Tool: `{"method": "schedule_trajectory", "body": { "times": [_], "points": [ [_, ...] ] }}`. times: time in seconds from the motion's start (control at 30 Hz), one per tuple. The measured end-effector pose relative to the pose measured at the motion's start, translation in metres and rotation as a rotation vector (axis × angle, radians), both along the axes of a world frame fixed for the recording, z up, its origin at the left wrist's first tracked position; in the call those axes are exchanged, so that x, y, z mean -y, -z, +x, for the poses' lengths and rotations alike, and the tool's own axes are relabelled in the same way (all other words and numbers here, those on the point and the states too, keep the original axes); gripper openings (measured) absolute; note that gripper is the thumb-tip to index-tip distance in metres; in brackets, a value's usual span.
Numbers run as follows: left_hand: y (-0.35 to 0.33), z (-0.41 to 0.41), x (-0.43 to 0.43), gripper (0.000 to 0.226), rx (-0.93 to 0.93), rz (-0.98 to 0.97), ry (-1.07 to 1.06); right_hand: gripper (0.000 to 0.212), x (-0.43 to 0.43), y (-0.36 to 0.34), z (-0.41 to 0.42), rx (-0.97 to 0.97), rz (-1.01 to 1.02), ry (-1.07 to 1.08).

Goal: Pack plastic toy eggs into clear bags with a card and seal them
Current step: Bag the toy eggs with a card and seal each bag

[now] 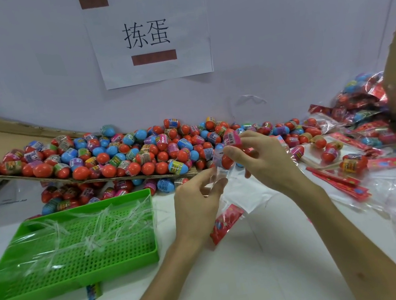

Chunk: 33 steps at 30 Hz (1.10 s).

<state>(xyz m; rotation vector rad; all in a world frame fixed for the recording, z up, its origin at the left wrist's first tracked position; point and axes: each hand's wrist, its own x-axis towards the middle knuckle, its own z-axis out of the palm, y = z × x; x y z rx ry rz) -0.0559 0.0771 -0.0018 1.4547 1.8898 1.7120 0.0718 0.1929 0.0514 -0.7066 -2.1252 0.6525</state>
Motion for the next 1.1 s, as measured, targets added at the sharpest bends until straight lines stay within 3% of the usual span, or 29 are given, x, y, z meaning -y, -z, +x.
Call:
{"method": "schedule_trajectory", "body": {
  "times": [0.33, 0.6, 0.77, 0.93, 1.1],
  "points": [
    [-0.0039, 0.0000, 0.0009, 0.036, 0.006, -0.013, -0.017, 0.075, -0.0011, -0.0001, 0.0014, 0.021, 0.037, -0.046],
    [-0.0026, 0.0001, 0.0011, 0.035, 0.042, 0.003, 0.010, 0.072, 0.0002, -0.0037, 0.0023, -0.120, 0.110, 0.048],
    [-0.0015, -0.0001, 0.0012, 0.035, 0.013, 0.004, 0.020, 0.071, 0.0033, -0.0028, 0.0000, -0.111, 0.098, 0.017],
    [-0.0001, -0.0026, 0.0016, 0.038, -0.008, 0.016, 0.006, 0.073, -0.0007, -0.0018, 0.0038, -0.072, 0.147, 0.140],
    [-0.0002, -0.0007, 0.0005, 0.039, -0.024, 0.031, 0.006, 0.058, -0.0024, -0.0016, 0.0072, -0.055, 0.167, 0.230]
  ]
}}
